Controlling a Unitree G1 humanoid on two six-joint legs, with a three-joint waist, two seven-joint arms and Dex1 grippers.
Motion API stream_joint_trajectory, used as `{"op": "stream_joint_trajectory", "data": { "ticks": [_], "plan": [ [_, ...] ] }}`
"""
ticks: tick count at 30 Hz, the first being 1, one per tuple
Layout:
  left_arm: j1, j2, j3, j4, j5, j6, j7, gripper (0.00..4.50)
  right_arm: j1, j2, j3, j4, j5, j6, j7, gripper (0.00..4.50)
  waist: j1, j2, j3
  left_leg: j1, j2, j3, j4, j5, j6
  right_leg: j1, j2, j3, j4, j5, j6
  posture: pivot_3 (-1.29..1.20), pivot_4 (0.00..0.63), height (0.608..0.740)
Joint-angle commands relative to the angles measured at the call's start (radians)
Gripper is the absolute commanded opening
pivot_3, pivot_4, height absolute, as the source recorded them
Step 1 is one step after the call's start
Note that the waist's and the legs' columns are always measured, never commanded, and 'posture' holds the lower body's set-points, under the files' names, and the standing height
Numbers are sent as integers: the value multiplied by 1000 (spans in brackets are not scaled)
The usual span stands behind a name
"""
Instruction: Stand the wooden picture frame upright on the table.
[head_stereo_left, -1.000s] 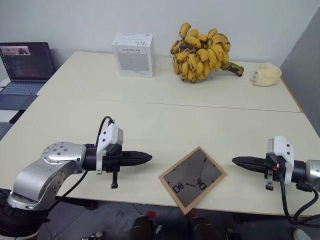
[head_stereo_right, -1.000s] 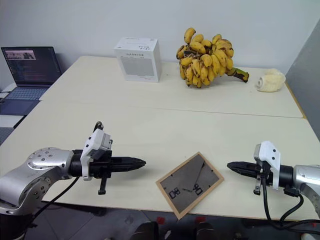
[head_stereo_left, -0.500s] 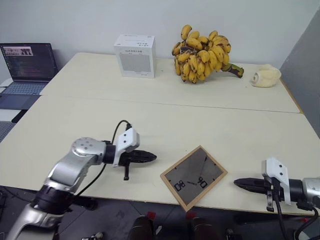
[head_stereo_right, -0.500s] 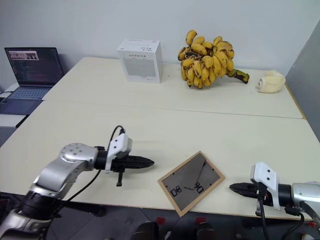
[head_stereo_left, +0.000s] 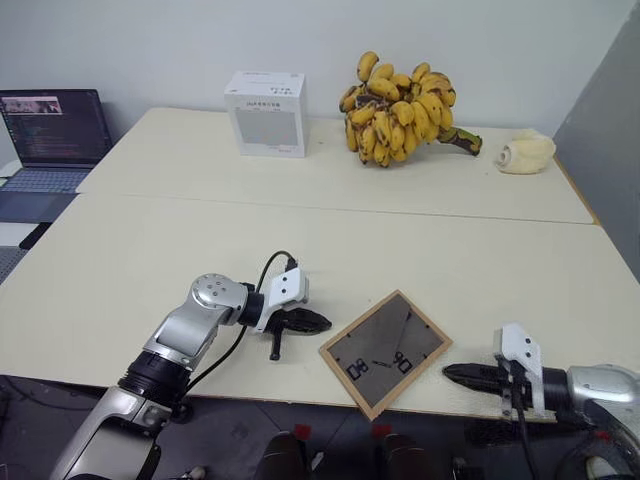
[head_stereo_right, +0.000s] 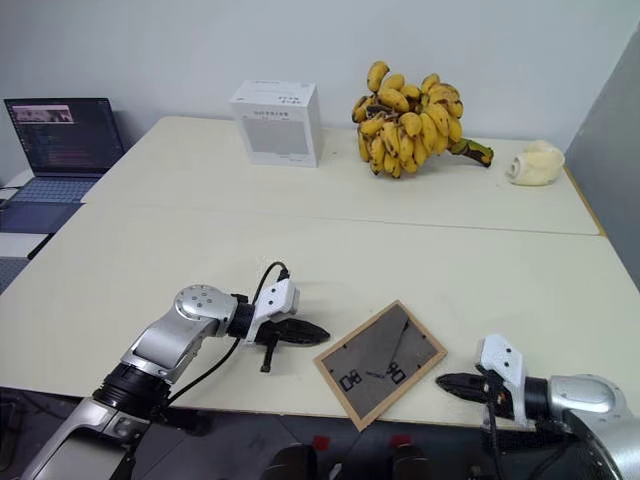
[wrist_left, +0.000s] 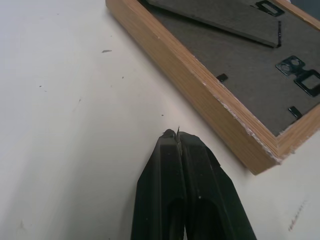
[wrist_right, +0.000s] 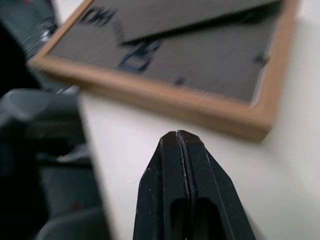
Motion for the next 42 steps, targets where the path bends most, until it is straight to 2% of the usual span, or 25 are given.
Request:
{"op": "stream_joint_trajectory", "data": {
  "ticks": [1, 9, 16, 24, 31, 35, 39, 42],
  "plan": [
    [-22, -41, -18, -8, 28, -7, 17, 22, -79, 38, 51, 58, -34, -22, -13, 0, 0, 0, 0, 0, 0, 0, 0, 0, 0, 0, 0, 0, 0, 0, 0, 0, 150, 740],
    [-19, -110, 9, -77, 18, 76, 77, 22, -349, 154, 151, 318, -117, -82, 0, 0, -2, 0, 0, 1, 0, -1, 1, 1, 1, 1, 0, 0, 1, 1, 1, 0, 150, 740],
    [34, -71, 80, -140, -1, 128, 124, 22, -567, 276, 222, 569, -194, -168, 15, 0, -8, 0, 0, 1, 0, -1, 0, 1, 1, -1, 0, -1, 3, 1, 0, 0, 150, 740],
    [139, 25, 132, -235, -11, 176, 143, 22, -669, 293, 239, 746, -254, -282, 53, 0, -22, 0, 0, 1, 0, -2, 1, 1, 1, -3, 0, -1, 11, 1, -1, 0, 150, 740],
    [312, 195, 206, -496, -133, 384, 103, 22, -624, 199, 220, 743, -271, -338, 109, 0, -21, 1, 0, 2, -1, -1, 0, 2, 1, -4, -1, -1, 13, 0, -1, 0, 150, 740],
    [374, 278, 241, -576, -186, 488, 104, 22, -568, 144, 214, 688, -264, -349, 129, 0, -14, 1, 0, 2, -1, -2, 0, 2, 1, -3, -1, -1, 13, 0, -2, 0, 150, 740],
    [346, 253, 240, -589, -224, 533, 140, 22, -442, 25, 221, 543, -240, -331, 239, 0, 0, 1, 0, 4, -1, -1, 0, 2, 1, -1, -1, -1, 13, 0, -2, 0, 150, 740],
    [298, 207, 209, -556, -212, 532, 182, 22, -311, -83, 188, 384, -165, -256, 312, 0, 8, 1, 0, 5, -1, -2, 0, 2, 1, 2, -1, -2, 9, -1, -2, 0, 150, 740]
  ]
}}
